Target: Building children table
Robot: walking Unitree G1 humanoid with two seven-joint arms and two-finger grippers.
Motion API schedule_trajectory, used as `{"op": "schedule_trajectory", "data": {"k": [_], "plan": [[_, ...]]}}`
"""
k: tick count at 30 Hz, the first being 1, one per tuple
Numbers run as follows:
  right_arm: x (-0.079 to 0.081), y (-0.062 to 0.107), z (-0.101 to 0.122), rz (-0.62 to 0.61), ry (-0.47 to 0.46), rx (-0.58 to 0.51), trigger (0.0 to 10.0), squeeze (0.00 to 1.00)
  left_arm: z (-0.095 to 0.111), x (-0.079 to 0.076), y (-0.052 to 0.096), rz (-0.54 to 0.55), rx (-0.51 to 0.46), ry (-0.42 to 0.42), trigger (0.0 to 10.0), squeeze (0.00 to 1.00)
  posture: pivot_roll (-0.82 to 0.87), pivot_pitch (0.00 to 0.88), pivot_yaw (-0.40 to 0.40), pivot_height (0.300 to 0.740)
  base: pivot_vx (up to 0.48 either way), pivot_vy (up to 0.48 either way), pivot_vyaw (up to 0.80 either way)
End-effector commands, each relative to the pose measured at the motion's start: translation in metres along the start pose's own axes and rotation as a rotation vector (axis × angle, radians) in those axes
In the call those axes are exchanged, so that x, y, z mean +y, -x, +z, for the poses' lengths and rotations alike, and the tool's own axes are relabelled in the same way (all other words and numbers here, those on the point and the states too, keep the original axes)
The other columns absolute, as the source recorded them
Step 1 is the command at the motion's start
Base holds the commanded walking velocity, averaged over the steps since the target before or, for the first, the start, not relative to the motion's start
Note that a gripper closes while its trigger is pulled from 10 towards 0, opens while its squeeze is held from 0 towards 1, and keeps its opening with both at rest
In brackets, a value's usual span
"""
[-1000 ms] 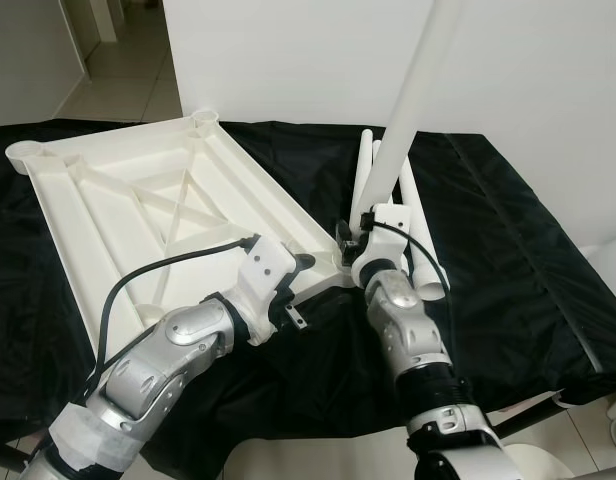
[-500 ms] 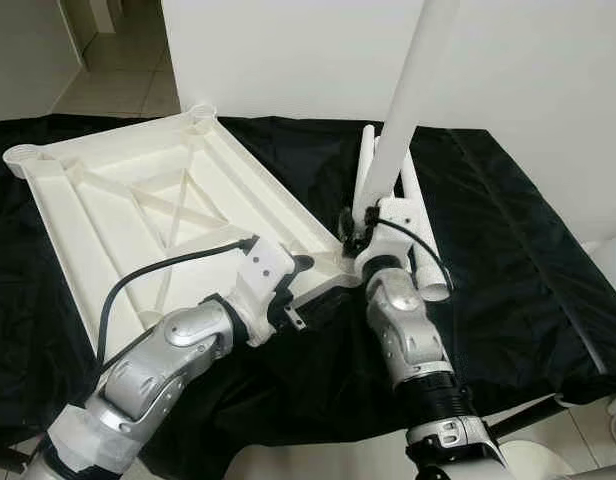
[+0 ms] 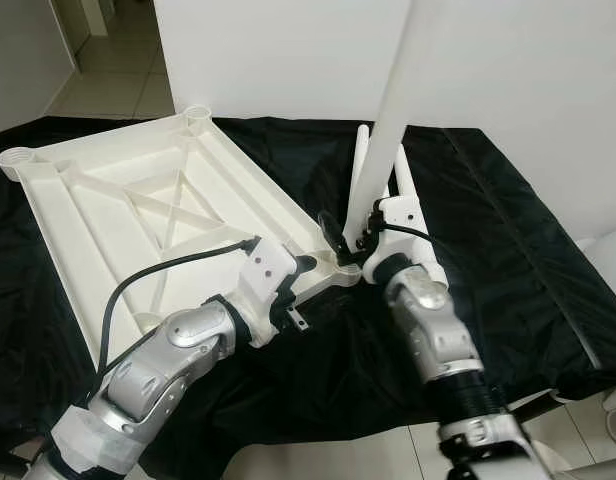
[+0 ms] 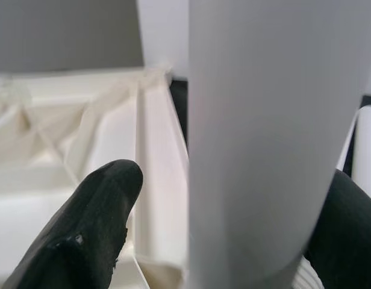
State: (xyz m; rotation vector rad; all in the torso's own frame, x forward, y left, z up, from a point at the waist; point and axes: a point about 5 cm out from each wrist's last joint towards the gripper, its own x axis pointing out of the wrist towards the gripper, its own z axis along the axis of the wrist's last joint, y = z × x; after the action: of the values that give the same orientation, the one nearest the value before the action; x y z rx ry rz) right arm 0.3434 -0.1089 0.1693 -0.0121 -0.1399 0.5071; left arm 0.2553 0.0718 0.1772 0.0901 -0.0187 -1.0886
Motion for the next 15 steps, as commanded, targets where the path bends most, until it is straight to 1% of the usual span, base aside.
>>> {"op": "schedule_trajectory", "data": {"k": [1,4,5,7,12,15], "plan": [[0.001,-0.001,-0.003,0.039,0.004,0.012,10.0,0.00,0.001,-0.006,0.000,-0.112,0.006,-0.012,10.0,0.00,0.04,0.057,-0.069,0.740,0.000,0.000,0.00],[-0.008,-0.005,-0.010,0.077,0.029,0.060,10.0,0.00,0.001,-0.006,0.000,-0.109,0.006,-0.014,10.0,0.00,0.05,0.058,-0.069,0.740,0.000,0.000,0.00],[-0.008,-0.005,-0.010,0.077,0.029,0.060,10.0,0.00,0.001,-0.006,0.000,-0.109,0.006,-0.014,10.0,0.00,0.05,0.058,-0.069,0.740,0.000,0.000,0.00],[-0.013,-0.008,-0.014,0.106,0.034,0.093,10.0,0.00,0.001,-0.006,0.000,-0.105,0.005,-0.015,10.0,0.00,0.06,0.060,-0.073,0.740,0.000,0.000,0.00],[-0.017,-0.009,-0.018,0.203,0.051,0.117,10.0,0.00,0.001,-0.006,0.002,-0.094,0.005,-0.014,10.0,0.00,0.07,0.060,-0.075,0.740,0.000,0.000,0.00],[-0.019,-0.010,-0.019,0.217,0.055,0.121,10.0,0.00,0.002,-0.006,0.002,-0.093,0.006,-0.014,10.0,0.00,0.07,0.061,-0.074,0.740,0.000,0.000,0.00]]}}
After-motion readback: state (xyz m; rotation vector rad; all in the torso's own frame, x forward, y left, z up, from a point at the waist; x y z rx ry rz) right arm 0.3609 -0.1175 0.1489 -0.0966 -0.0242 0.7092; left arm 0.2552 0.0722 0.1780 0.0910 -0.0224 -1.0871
